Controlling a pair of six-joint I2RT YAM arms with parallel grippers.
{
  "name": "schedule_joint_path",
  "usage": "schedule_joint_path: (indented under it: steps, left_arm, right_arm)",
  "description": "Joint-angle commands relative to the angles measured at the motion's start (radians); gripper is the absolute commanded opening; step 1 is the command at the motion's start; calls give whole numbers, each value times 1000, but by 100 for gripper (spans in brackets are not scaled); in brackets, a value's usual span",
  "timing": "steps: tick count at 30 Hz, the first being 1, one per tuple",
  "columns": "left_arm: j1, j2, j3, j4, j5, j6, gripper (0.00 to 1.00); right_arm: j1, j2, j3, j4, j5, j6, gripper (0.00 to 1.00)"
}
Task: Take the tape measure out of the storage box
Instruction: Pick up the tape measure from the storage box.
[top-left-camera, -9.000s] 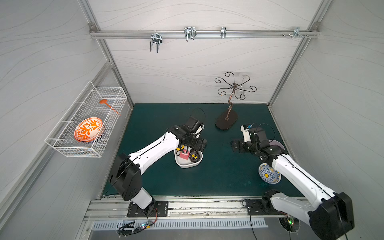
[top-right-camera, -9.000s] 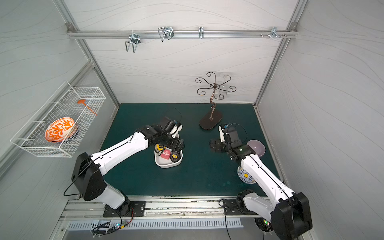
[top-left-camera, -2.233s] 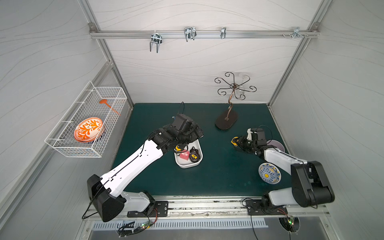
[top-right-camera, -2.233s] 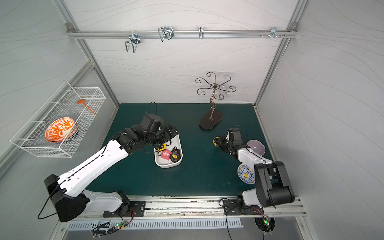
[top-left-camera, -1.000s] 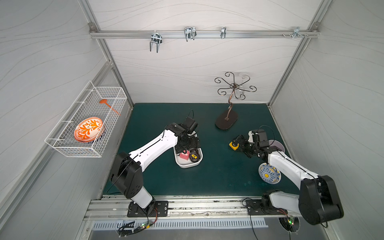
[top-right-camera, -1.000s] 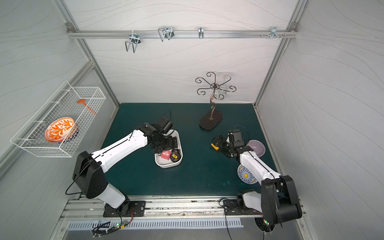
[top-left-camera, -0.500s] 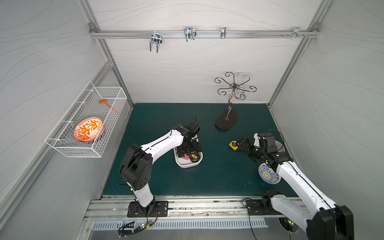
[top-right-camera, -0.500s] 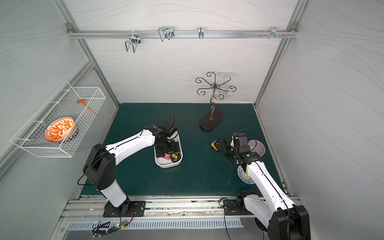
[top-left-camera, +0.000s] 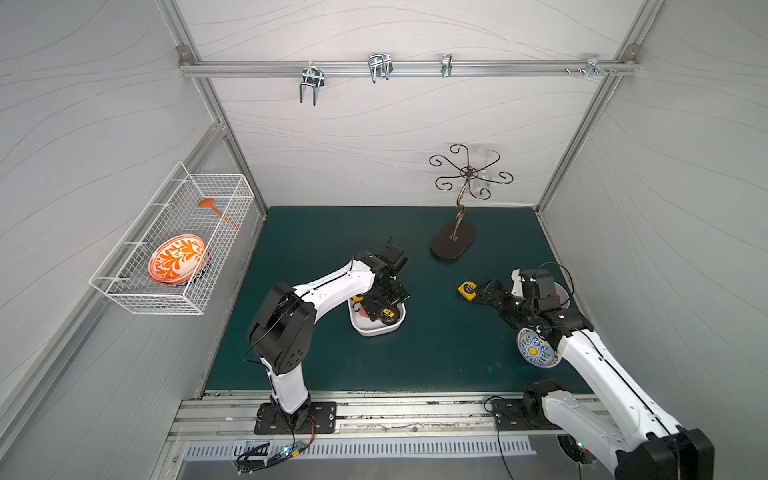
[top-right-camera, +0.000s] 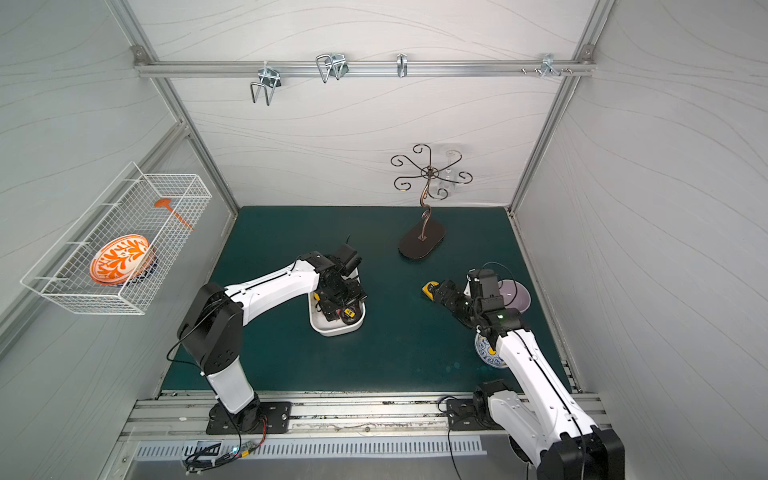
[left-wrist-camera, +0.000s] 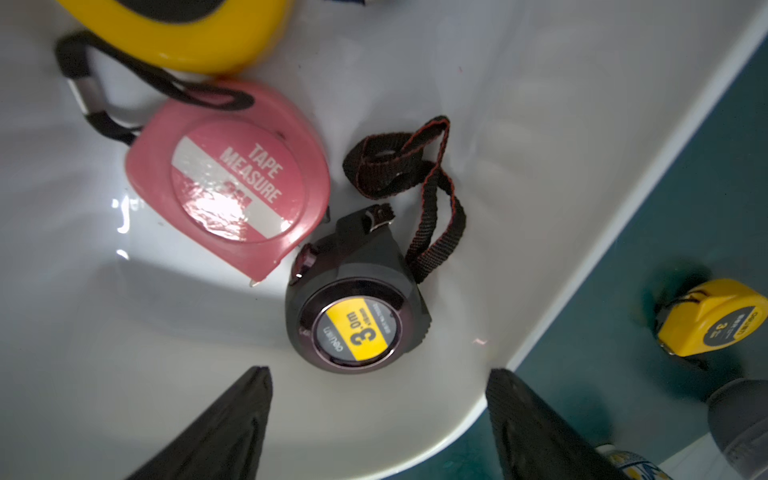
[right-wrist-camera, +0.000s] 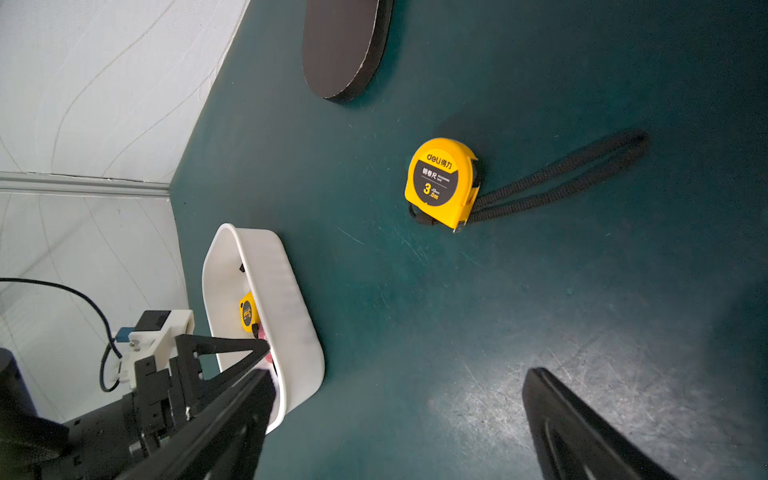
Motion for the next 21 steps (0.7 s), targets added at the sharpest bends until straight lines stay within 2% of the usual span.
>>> schedule_joint_path:
  steps: [1, 6, 15, 21]
  left_arm:
    - [1, 43, 42, 4, -20, -64, 83]
    - [14, 3, -11, 31, -35, -79, 76]
    - [34, -152, -43, -10, -100, -84, 77]
    - [35, -78, -46, 37, -23, -77, 77]
  right_arm:
    - [-12, -20, 21, -49, 8, -6, 99]
    - [-24, -41, 31, -74, 10, -16, 99]
    - [-51, -51, 42, -90, -2, -31, 99]
    - [-52, -32, 48, -76, -6, -30, 99]
